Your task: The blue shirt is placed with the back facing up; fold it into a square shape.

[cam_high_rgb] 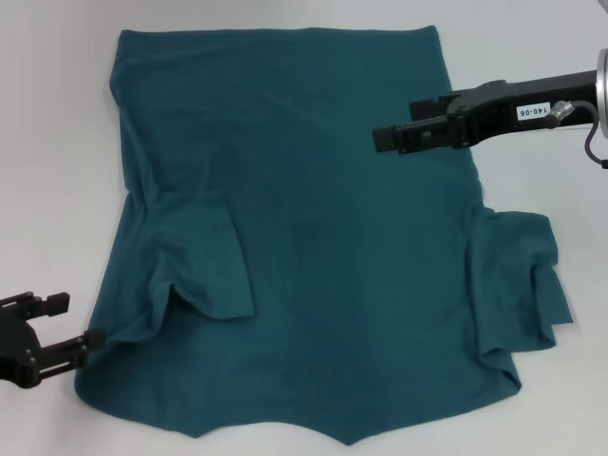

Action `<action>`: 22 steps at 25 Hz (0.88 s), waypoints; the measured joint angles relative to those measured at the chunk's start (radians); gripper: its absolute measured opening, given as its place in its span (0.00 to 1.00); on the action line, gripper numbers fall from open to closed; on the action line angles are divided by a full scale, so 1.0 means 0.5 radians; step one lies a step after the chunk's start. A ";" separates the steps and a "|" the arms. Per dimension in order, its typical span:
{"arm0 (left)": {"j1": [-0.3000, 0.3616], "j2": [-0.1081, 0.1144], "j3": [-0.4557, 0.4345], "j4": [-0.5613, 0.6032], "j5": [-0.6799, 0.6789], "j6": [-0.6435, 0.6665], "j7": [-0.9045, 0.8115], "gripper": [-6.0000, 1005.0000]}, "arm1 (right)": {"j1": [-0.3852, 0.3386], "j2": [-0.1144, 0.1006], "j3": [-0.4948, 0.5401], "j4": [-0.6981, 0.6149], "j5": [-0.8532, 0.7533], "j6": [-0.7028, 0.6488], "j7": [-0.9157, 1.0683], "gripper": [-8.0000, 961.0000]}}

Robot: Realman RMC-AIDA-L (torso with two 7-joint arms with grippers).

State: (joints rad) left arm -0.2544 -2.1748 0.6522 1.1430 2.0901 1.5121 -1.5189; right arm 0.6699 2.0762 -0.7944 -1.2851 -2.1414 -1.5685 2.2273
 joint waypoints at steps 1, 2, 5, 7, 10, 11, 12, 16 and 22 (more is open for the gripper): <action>-0.002 0.000 0.001 -0.020 0.003 -0.013 0.028 0.70 | 0.000 0.001 -0.001 0.002 0.000 0.007 -0.001 0.98; -0.007 0.000 0.002 -0.042 0.008 -0.031 0.059 0.70 | 0.000 0.003 -0.003 0.005 0.000 0.018 -0.004 0.98; -0.014 -0.001 0.033 -0.102 0.015 -0.065 0.122 0.70 | 0.001 0.005 -0.011 0.013 0.000 0.031 -0.007 0.98; -0.015 -0.001 0.087 -0.136 0.017 -0.099 0.170 0.70 | 0.001 0.007 -0.009 0.014 0.000 0.032 -0.007 0.98; -0.014 -0.001 0.186 -0.175 0.047 -0.200 0.187 0.70 | 0.001 0.007 -0.006 0.014 0.000 0.035 -0.005 0.98; -0.014 -0.001 0.219 -0.185 0.060 -0.240 0.185 0.70 | 0.001 0.007 -0.007 0.015 0.000 0.037 -0.005 0.98; -0.014 -0.001 0.252 -0.196 0.073 -0.282 0.183 0.70 | 0.001 0.007 -0.008 0.015 0.000 0.040 -0.005 0.98; -0.015 -0.001 0.310 -0.237 0.099 -0.397 0.181 0.69 | 0.001 0.011 -0.013 0.036 0.000 0.059 -0.016 0.98; -0.029 -0.001 0.319 -0.256 0.139 -0.427 0.172 0.68 | 0.001 0.011 -0.014 0.067 0.000 0.094 -0.020 0.98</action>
State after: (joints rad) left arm -0.2691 -2.1752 0.8115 1.0152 2.1595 1.2984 -1.4329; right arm 0.6704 2.0817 -0.8012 -1.2516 -2.1414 -1.5213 2.2173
